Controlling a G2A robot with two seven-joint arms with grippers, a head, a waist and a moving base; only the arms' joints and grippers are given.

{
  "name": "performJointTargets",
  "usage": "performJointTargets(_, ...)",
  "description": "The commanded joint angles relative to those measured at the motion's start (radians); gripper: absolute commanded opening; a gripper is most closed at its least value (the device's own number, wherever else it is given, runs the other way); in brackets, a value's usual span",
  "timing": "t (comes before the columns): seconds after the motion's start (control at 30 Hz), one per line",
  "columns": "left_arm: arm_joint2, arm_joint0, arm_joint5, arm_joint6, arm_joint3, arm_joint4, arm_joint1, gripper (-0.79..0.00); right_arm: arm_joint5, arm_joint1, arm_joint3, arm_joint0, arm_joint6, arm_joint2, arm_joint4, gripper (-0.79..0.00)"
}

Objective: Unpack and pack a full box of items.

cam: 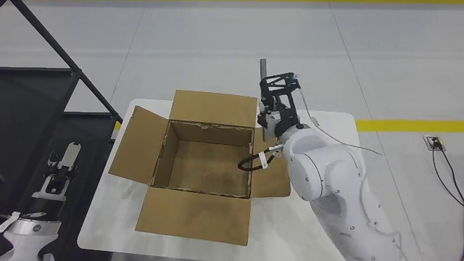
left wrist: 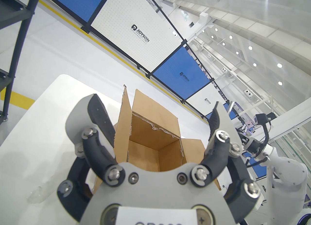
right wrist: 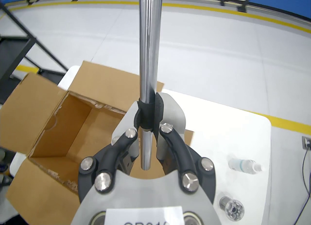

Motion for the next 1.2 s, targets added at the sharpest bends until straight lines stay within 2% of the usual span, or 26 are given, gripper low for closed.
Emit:
performJointTargets(0.0, -0.015, -0.001, 0.003, 0.007, 0.006, -0.010, 0.001, 0.000, -0.009, -0.016, 0.083, 0.051, -0.005, -0.068, 0.021, -0.785)
performJointTargets(0.13, -0.049, -0.001, 0.006, 0.012, 0.020, -0.032, 0.003, 0.000, -0.036, -0.061, 0.285, 0.165, -0.018, -0.187, 0.098, -0.785)
performJointTargets(0.47, -0.070, -0.003, 0.007, 0.008, 0.032, -0.047, 0.006, 0.000, -0.276, -0.180, 0.729, 0.361, 0.004, -0.397, 0.334, -0.785)
performJointTargets(0.6, -0.070, -0.003, 0.007, 0.008, 0.032, -0.047, 0.006, 0.000, -0.352, -0.225, 0.879, 0.402, 0.002, -0.452, 0.389, -0.785)
performJointTargets(0.87, -0.070, -0.003, 0.007, 0.008, 0.032, -0.047, 0.006, 0.000, -0.398, -0.322, 1.155, 0.455, -0.046, -0.535, 0.424, -0.785)
performJointTargets(1.17, -0.070, -0.003, 0.007, 0.008, 0.032, -0.047, 0.006, 0.000, -0.475, -0.415, 1.404, 0.483, -0.081, -0.562, 0.486, -0.785)
